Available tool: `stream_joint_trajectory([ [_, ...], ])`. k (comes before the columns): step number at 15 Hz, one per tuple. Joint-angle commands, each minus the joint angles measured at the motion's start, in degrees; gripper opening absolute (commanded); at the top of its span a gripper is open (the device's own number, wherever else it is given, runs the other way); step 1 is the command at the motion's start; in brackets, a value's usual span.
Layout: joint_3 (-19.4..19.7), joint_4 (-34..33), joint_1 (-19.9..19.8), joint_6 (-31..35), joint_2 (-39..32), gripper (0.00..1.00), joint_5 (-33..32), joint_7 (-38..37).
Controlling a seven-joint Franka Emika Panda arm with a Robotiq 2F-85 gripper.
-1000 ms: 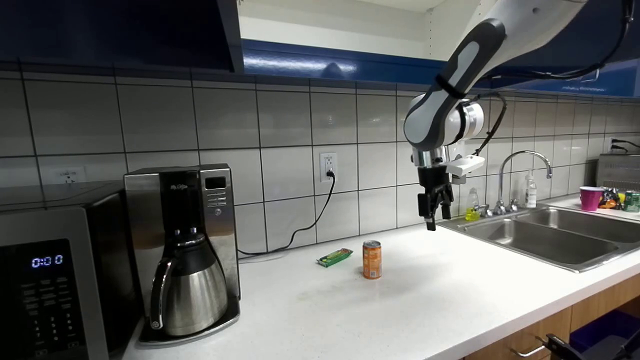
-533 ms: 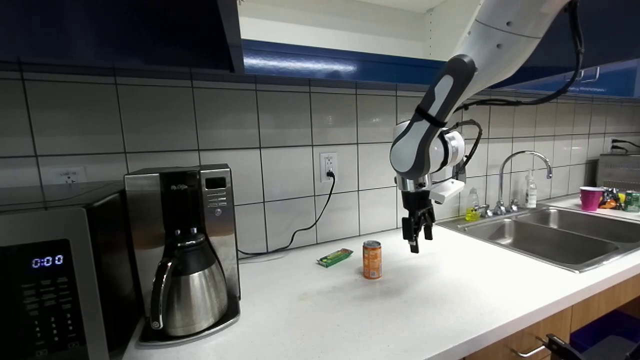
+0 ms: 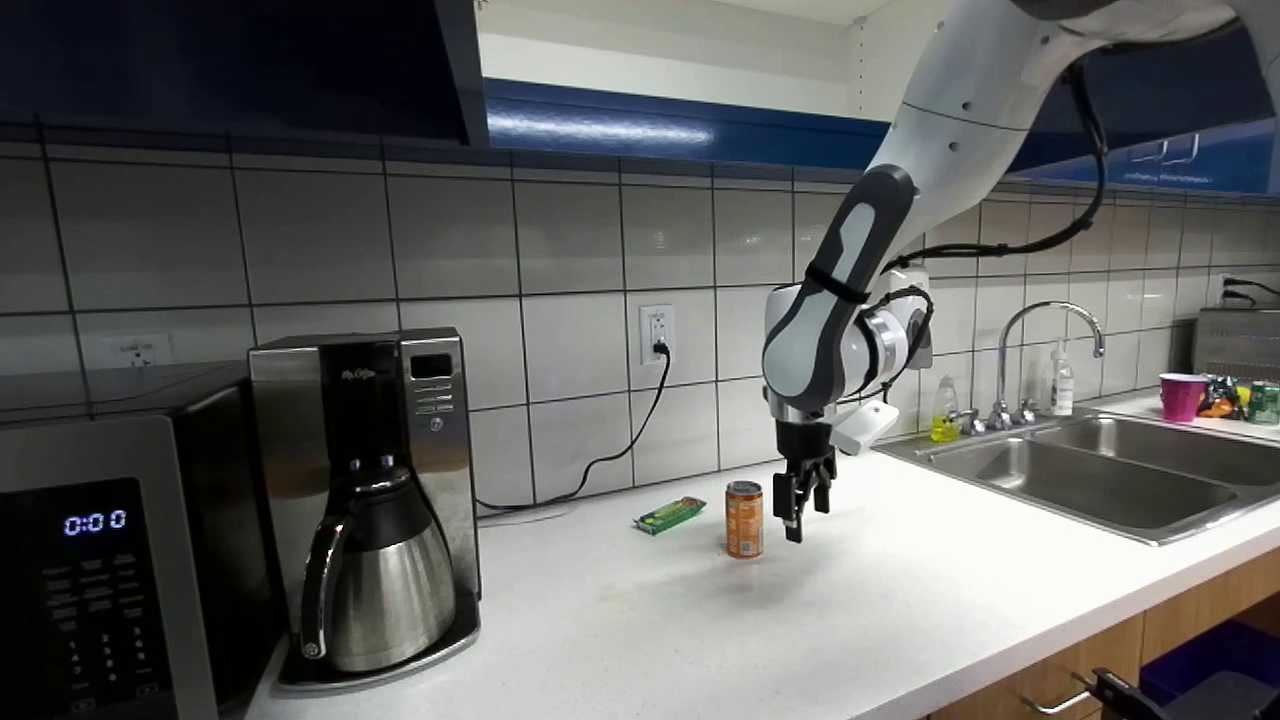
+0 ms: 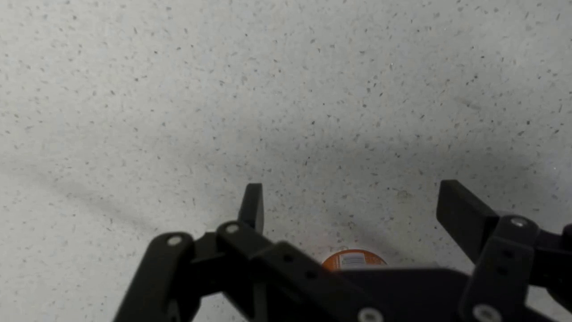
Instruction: Pick up the can of fanta and place it on the bottom shelf of the cabinet
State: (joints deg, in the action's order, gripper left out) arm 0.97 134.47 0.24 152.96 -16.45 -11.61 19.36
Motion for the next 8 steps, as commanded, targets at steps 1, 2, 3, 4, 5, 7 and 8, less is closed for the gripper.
stream_joint_trajectory([
  [1,-0.82,-0.75,0.41,4.10,-1.50,1.00,-0.55,-3.26],
  [2,-1.01,-0.55,0.44,5.67,-1.67,1.00,-0.21,-3.76],
  [3,-1.11,-0.46,0.53,6.83,-1.86,1.00,0.00,-4.19],
  [4,-1.02,-0.44,0.72,7.96,-2.10,1.00,-0.06,-4.91],
  [5,-0.99,-0.29,0.80,9.26,-2.32,1.00,0.08,-5.57],
  [7,-1.00,-0.01,0.86,11.93,-2.86,1.00,0.54,-6.91],
  [8,-0.86,0.04,0.98,13.02,-3.17,1.00,0.52,-7.66],
])
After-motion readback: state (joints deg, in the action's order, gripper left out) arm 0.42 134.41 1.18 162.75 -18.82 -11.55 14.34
